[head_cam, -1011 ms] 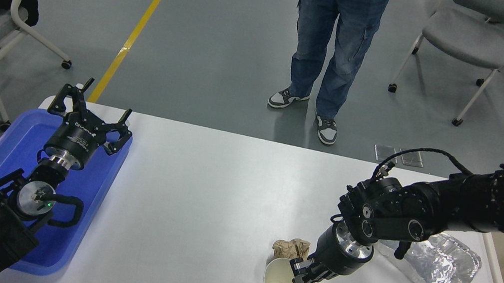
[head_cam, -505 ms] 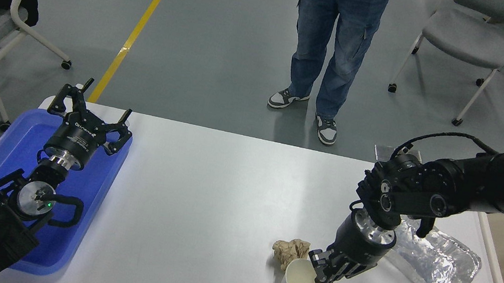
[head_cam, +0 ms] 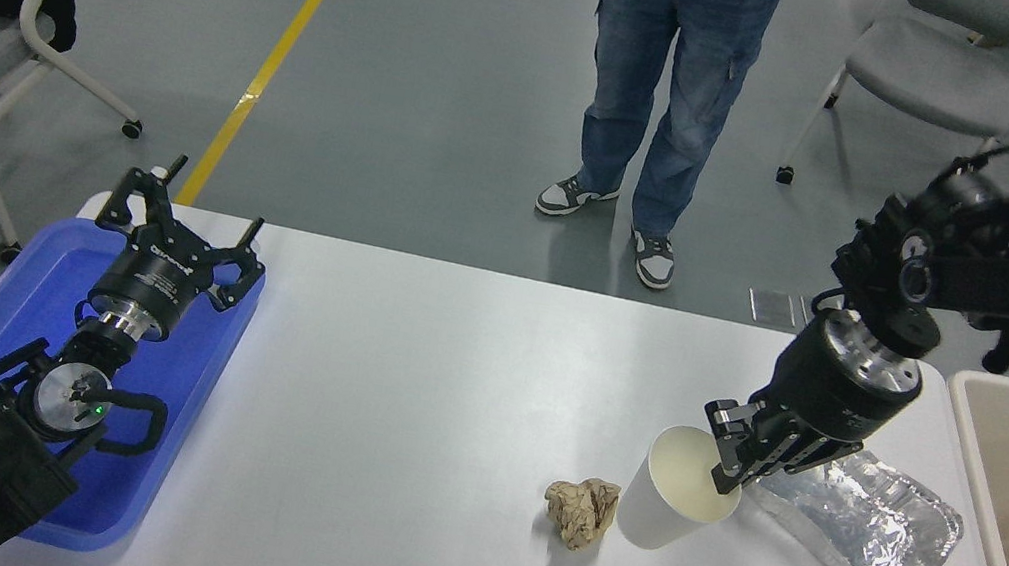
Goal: Pick up paper cup place in dustbin
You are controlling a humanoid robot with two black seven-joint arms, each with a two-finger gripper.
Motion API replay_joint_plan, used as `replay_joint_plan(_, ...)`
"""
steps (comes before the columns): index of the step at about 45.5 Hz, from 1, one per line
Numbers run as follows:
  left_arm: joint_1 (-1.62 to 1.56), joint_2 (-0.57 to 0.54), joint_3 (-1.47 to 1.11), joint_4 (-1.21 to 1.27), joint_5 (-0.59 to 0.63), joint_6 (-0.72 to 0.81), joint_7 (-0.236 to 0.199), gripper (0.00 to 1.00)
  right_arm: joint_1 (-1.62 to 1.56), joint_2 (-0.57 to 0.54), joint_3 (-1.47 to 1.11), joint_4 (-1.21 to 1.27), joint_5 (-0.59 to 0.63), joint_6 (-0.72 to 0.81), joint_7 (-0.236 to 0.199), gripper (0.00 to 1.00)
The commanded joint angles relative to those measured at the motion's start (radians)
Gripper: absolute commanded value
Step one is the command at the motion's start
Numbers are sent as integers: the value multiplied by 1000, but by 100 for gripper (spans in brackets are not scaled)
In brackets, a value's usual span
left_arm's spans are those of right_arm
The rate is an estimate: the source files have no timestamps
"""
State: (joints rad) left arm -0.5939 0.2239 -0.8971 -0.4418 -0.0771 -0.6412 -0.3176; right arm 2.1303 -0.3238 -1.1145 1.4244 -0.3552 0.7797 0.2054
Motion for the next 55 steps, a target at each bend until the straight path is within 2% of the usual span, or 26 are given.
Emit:
replay_joint_plan(1, 0, 0, 1, 0, 0, 0, 0, 100, 166, -64, -47, 24, 5, 6, 0, 0)
replay_joint_plan(17, 0, 0, 0, 0, 0, 0, 0, 100, 278, -112, -108, 24, 5, 6, 0, 0)
replay_joint_plan(33, 0, 0, 0, 0, 0, 0, 0, 100, 284, -112, -185, 16, 7, 6, 0, 0)
replay_joint_plan(55, 0, 0, 1, 0, 0, 0, 0, 100, 281, -109, -472, 14, 7, 6, 0, 0)
